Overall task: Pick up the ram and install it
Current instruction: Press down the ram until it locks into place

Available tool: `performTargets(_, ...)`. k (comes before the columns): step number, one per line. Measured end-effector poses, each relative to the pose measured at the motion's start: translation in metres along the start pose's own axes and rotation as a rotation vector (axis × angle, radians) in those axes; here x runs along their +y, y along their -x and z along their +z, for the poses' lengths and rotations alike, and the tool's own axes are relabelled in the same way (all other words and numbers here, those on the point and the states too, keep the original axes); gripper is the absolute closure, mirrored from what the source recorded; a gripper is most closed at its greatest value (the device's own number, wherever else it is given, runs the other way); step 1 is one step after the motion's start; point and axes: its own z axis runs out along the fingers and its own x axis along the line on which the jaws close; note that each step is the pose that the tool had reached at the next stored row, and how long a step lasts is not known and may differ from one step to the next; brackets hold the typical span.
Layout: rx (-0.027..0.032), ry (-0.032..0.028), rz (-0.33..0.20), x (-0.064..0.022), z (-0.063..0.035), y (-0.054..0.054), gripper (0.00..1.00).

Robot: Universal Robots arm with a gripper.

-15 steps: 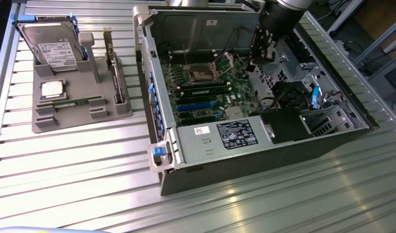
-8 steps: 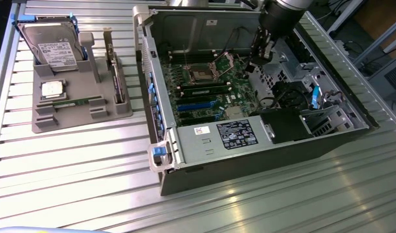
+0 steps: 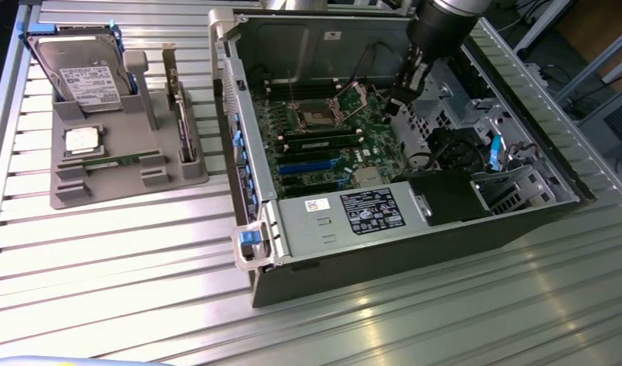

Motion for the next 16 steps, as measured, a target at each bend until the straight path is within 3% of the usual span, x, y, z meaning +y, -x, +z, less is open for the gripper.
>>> performTargets(5,0.0056,0.0012,0.061,0.0,0.0003,0.0,0.9)
performTargets(10,0.0164,-0.0003,0.134,0.0,0.0004,0.0,0.9)
performTargets(16,0.0169,0.0101,0.248,0.0,0.0005,0.0,0.9)
